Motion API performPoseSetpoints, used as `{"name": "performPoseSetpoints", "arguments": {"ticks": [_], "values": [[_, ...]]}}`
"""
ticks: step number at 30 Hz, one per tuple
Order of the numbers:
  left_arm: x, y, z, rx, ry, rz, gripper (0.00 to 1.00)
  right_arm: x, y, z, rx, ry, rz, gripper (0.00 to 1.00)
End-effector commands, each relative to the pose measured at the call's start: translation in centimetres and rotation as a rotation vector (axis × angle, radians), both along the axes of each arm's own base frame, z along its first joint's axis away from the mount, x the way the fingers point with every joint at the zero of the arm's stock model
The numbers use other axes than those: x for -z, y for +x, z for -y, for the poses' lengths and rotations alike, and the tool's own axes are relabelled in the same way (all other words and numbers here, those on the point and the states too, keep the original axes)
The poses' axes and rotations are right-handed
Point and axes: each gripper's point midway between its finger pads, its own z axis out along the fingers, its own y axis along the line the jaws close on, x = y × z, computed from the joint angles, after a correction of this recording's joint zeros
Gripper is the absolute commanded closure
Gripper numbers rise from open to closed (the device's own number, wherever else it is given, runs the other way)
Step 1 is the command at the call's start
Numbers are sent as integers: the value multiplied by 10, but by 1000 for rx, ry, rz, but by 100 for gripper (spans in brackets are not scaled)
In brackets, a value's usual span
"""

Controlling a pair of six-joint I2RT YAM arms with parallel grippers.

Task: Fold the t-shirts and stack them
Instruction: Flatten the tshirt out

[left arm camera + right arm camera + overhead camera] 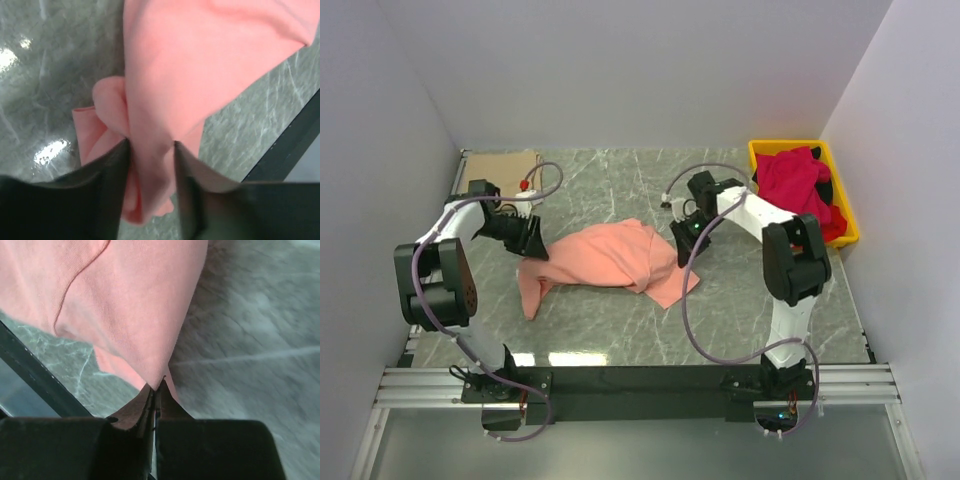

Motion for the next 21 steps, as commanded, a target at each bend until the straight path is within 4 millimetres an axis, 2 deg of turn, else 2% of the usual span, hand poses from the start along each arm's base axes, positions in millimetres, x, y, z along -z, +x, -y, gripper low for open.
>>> {"name": "performPoseSetpoints", "arguments": {"ticks": [1,2,3,5,6,7,8,9,10,11,12,13,14,15,16,17,18,19,20,21], "values": [[0,10,1,-22,6,8,57,-52,26,22,19,16,182,100],[-3,15,-2,-27,17,21,67,-62,33,29,32,14,223,100],[-15,30,-11,-47,42,74,84,-68,41,36,45,-1,254,100],[-35,51,-19,-77,59,146,99,-93,70,56,106,-7,348,100],[-58,72,-23,-85,75,223,99,-104,83,66,132,-18,391,100],[-68,84,-24,-93,73,249,99,-129,104,71,161,-7,470,100],[-81,96,-25,-102,70,284,99,-143,119,84,199,-11,516,100],[-113,117,-26,-107,67,370,100,-157,132,90,218,-10,560,100],[-119,131,-27,-129,54,377,99,-190,153,93,242,7,657,100],[-133,143,-26,-133,49,415,99,-208,164,99,265,9,708,100],[-167,160,-26,-139,46,503,99,-225,176,106,294,9,757,100],[-179,174,-26,-158,31,541,99,-262,192,110,321,20,859,100],[-197,183,-22,-157,26,591,100,-281,199,112,336,25,909,100],[-231,191,-22,-163,18,678,100,-300,205,117,357,26,962,100],[-255,197,-21,-171,-6,746,100,-339,211,121,390,41,1065,100],[-274,198,-20,-171,-10,800,99,-358,210,121,400,57,1109,100],[-303,191,-18,-170,-13,881,100,-376,208,123,412,67,1155,100],[-317,187,-18,-178,-13,922,100,-402,198,125,419,82,1229,100],[-332,183,-18,-171,-4,985,100,-412,192,128,432,80,1262,100],[-341,169,-16,-150,16,1025,100,-416,175,131,439,76,1277,100]]}}
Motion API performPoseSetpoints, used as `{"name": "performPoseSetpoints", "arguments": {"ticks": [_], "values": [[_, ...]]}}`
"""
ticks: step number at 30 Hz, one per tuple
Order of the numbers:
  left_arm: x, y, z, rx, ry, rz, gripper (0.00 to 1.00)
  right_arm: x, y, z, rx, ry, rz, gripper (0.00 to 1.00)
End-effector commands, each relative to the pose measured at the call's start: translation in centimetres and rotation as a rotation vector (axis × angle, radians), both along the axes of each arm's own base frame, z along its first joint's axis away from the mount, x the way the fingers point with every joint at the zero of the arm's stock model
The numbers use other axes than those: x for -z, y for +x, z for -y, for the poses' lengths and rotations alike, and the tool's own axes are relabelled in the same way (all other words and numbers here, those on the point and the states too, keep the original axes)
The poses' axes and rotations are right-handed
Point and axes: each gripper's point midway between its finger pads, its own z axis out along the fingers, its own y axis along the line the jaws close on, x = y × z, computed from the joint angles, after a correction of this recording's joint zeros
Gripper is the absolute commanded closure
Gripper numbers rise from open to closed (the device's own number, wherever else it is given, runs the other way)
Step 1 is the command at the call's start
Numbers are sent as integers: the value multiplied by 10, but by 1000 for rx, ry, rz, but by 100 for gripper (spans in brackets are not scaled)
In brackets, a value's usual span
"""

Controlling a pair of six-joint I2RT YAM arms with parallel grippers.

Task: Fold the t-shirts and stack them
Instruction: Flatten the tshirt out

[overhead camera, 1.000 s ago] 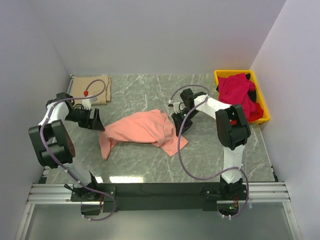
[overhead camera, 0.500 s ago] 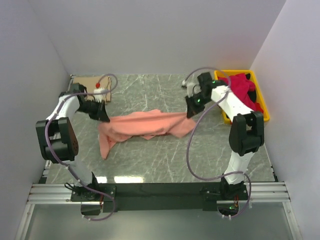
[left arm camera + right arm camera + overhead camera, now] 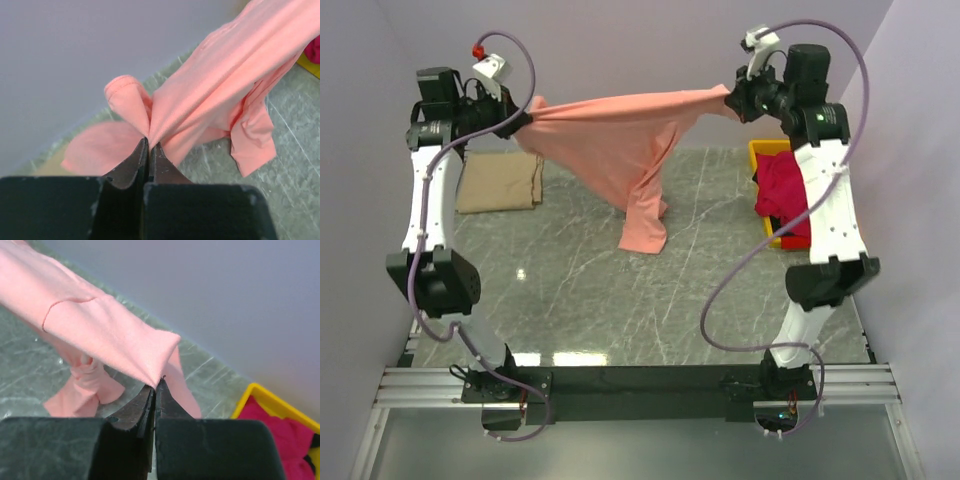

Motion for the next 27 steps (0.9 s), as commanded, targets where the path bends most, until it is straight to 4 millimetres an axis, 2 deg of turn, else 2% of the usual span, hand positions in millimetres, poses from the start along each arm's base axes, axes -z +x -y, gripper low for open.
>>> {"name": "performPoseSetpoints", "arguments": {"ticks": [1,2,3,4,5,6,7,8,9,10,11,12,13,14,15,16,17,18,21,23,25,26,27], "values": [[-73,-25,-19,-76,67,246,100,-63,-24,50,189,-16,211,100],[-71,-35,-15,-52,82,256,100,-64,-33,53,192,-26,228,100],[-58,-55,-12,-26,129,262,100,-34,-36,53,176,-67,182,100],[-45,-66,-10,-8,156,250,100,-45,-60,52,152,-81,225,100],[-11,-89,-5,39,215,214,100,-35,-69,49,104,-135,225,100],[11,-104,-1,49,206,145,99,-21,-78,47,78,-170,202,100],[34,-117,1,98,282,147,99,17,-98,42,33,-211,117,100],[58,-132,7,142,321,118,94,38,-109,38,-2,-249,82,100],[110,-165,6,191,391,36,89,95,-122,38,-63,-327,-14,100],[132,-182,5,208,415,-3,85,106,-144,38,-92,-361,-17,100],[156,-200,3,226,437,-48,74,127,-162,26,-156,-396,-36,100],[191,-228,-1,258,496,-95,66,147,-176,22,-219,-449,-43,100],[208,-248,-3,269,504,-156,60,193,-208,21,-283,-499,-129,100],[228,-264,-4,267,501,-210,53,213,-229,5,-373,-539,-138,100],[225,-270,-4,252,502,-196,52,250,-250,3,-435,-577,-201,100],[227,-283,0,273,484,-224,48,256,-259,1,-447,-598,-181,100],[226,-287,3,283,467,-225,36,266,-266,-3,-469,-609,-187,100],[221,-287,8,268,424,-237,30,281,-279,-13,-524,-618,-210,100],[217,-276,19,250,316,-291,25,298,-293,-24,-588,-637,-264,100],[210,-269,31,288,268,-306,24,301,-295,-28,-601,-638,-285,100],[206,-258,42,293,206,-335,23,291,-292,-37,-608,-607,-284,100],[190,-247,54,326,176,-266,23,283,-292,-45,-623,-570,-276,100],[180,-240,59,313,143,-244,23,262,-287,-56,-616,-518,-243,100]]}}
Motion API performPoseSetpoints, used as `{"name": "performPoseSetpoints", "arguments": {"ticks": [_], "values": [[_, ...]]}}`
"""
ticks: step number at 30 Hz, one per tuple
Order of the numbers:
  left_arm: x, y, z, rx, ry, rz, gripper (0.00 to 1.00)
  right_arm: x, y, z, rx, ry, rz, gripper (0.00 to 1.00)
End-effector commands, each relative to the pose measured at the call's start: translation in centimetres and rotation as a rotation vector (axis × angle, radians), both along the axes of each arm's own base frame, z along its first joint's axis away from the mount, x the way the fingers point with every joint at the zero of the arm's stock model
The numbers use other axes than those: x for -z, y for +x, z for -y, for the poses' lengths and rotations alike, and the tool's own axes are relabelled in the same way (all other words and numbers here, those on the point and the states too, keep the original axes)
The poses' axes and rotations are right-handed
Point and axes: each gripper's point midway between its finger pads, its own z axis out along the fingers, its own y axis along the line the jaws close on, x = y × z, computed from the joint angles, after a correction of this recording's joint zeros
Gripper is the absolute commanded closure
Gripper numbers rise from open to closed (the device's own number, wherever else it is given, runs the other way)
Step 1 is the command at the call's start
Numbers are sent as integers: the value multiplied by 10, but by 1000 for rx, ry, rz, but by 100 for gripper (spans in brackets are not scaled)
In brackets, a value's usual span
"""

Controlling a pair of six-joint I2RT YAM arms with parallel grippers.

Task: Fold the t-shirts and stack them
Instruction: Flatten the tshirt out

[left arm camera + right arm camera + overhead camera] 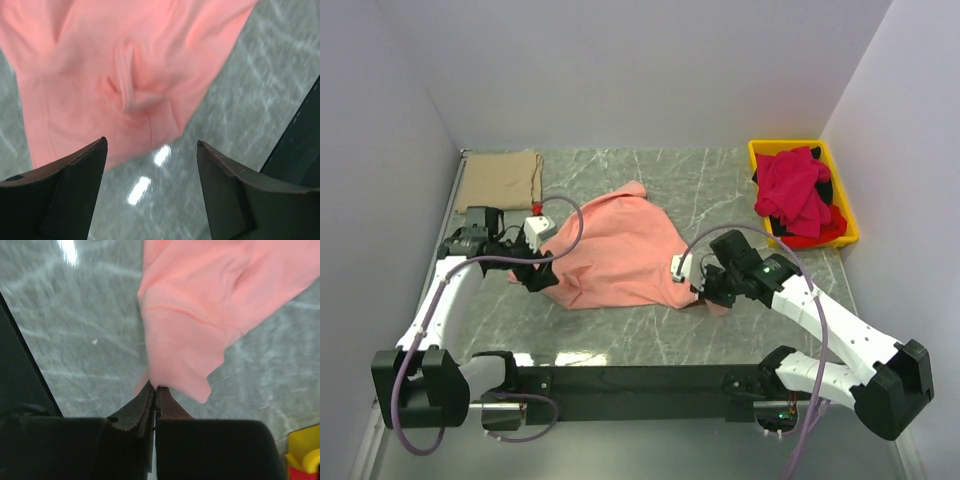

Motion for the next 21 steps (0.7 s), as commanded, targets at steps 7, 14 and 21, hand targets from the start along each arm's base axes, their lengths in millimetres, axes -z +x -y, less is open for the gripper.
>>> {"name": "performPoseSetpoints", "arguments": {"ticks": [7,14,21], "values": [[-71,39,81,123,-230,373,11,-134,1,-83,-150,418,239,100],[-1,72,62,-12,-53,213,31,-67,-40,-53,-322,210,244,100],[18,62,66,104,-26,198,22,-35,-41,-25,-263,103,239,100]]}}
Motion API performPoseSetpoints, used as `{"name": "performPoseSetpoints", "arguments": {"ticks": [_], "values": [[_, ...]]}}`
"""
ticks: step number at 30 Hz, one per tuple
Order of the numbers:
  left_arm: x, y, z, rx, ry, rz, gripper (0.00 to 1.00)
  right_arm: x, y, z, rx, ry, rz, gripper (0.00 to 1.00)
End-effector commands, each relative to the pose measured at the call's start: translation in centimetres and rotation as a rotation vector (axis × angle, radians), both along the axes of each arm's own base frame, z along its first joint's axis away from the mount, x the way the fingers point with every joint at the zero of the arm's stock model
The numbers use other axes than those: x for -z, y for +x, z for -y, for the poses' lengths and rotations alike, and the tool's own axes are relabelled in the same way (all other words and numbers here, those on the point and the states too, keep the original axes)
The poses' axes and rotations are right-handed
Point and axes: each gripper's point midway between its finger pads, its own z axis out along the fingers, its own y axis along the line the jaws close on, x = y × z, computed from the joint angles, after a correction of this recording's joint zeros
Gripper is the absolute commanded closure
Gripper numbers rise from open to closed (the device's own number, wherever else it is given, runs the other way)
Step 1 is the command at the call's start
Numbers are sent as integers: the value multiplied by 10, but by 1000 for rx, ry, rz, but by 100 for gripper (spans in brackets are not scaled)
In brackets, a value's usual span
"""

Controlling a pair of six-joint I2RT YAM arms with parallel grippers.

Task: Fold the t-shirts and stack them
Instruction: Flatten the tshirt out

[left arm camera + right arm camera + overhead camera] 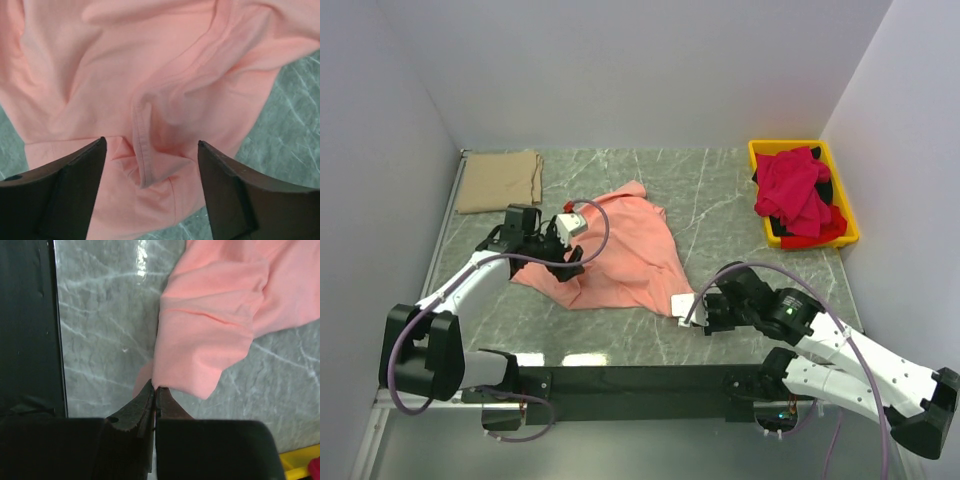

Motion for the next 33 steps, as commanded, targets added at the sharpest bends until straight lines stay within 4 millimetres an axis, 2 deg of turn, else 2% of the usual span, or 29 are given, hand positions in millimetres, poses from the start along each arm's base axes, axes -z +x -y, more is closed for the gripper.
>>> {"name": "performPoseSetpoints", "arguments": {"ticks": [1,2,3,4,6,7,9,10,11,13,14,15,17,19,21,22,25,26,28,29,30,31,32,33], "values": [[-26,-3,19,135,-62,110,19,-7,6,3,31,7,43,100],[-29,-8,25,166,-78,133,17,-10,6,1,35,21,36,100],[-46,-8,33,204,-90,227,15,-14,6,-4,30,40,31,100],[-50,-19,50,270,-97,258,14,-18,8,-7,30,56,39,100],[-54,-26,65,332,-84,322,14,-19,10,-11,16,70,51,100],[-55,-35,80,386,-94,337,15,-20,11,-13,9,79,62,100],[-51,-37,94,404,-91,346,17,-20,11,-13,-8,87,84,100],[-61,-38,111,435,-119,399,18,-21,8,-14,-25,99,89,99],[-58,-39,119,437,-134,396,18,-18,6,-13,-47,99,99,98],[-70,-35,137,443,-169,468,19,-26,2,-13,-76,148,141,96],[-69,-42,151,475,-187,469,19,-20,1,-11,-97,144,160,95],[-71,-45,159,495,-201,480,17,-25,-1,-9,-111,169,198,94],[-74,-57,180,568,-230,525,9,-23,-1,-5,-144,170,266,94],[-80,-73,197,643,-258,556,10,-23,3,-4,-158,167,317,95],[-74,-80,208,702,-244,559,12,-24,7,-3,-184,153,380,94],[-74,-82,212,715,-242,550,16,-26,10,-6,-211,146,405,94],[-68,-84,205,699,-220,526,25,-47,15,-25,-243,198,434,98],[-77,-86,199,683,-229,538,26,-55,15,-37,-268,217,402,98],[-77,-87,184,635,-216,507,24,-70,18,-53,-290,263,397,97],[-96,-82,171,545,-232,525,22,-72,22,-64,-292,274,374,97],[-99,-79,158,484,-226,497,21,-76,24,-72,-305,295,376,97],[-105,-61,134,381,-213,482,21,-87,31,-82,-304,333,411,98],[-127,-57,112,302,-226,508,21,-86,37,-92,-304,334,401,98],[-131,-53,92,240,-203,494,21,-97,44,-102,-303,372,431,98]]}}
